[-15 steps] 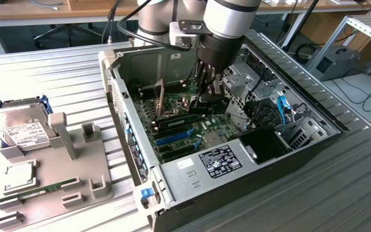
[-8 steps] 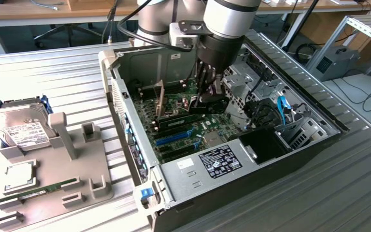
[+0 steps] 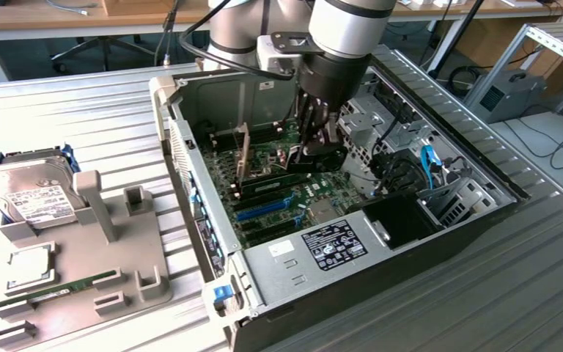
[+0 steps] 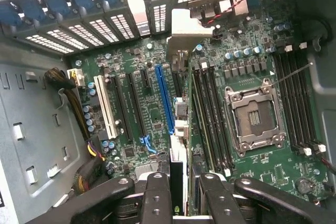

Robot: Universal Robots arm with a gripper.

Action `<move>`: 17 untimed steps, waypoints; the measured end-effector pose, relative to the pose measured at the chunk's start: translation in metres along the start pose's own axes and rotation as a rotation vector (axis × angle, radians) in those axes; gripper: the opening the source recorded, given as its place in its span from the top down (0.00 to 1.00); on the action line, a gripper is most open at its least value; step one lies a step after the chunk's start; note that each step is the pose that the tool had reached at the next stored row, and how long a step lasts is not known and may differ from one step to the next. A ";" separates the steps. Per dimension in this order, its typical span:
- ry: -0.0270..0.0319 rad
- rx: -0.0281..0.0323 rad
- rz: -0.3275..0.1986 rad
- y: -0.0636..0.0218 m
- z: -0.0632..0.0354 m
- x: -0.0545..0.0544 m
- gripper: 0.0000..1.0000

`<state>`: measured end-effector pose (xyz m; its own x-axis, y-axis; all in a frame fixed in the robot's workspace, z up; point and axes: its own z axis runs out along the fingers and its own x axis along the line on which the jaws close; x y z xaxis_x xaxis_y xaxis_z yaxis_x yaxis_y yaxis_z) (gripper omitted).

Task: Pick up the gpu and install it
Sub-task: 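Insert the gpu into the slot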

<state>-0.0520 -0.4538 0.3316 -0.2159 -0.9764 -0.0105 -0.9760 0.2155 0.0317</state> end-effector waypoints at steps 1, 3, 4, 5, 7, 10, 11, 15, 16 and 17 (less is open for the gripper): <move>0.0001 0.0000 -0.004 0.0000 0.0000 0.000 0.74; 0.0003 -0.0001 -0.013 0.0000 0.0000 0.000 0.74; 0.0005 -0.0001 -0.017 0.0000 0.0000 0.000 0.74; 0.0007 -0.0002 -0.021 0.0000 0.0000 0.000 0.74; 0.0009 -0.0002 -0.029 0.0000 0.0000 0.000 0.74; 0.0012 -0.0004 -0.040 0.0000 0.0000 0.000 0.74; 0.0013 -0.0004 -0.043 0.0000 0.0000 0.000 0.74; 0.0018 -0.0006 -0.057 0.0000 0.0000 0.000 0.74; 0.0020 -0.0006 -0.063 0.0000 0.0000 0.000 0.74; 0.0021 -0.0007 -0.069 0.0000 0.0000 0.000 0.74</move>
<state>-0.0520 -0.4538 0.3316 -0.1485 -0.9889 -0.0105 -0.9885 0.1481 0.0317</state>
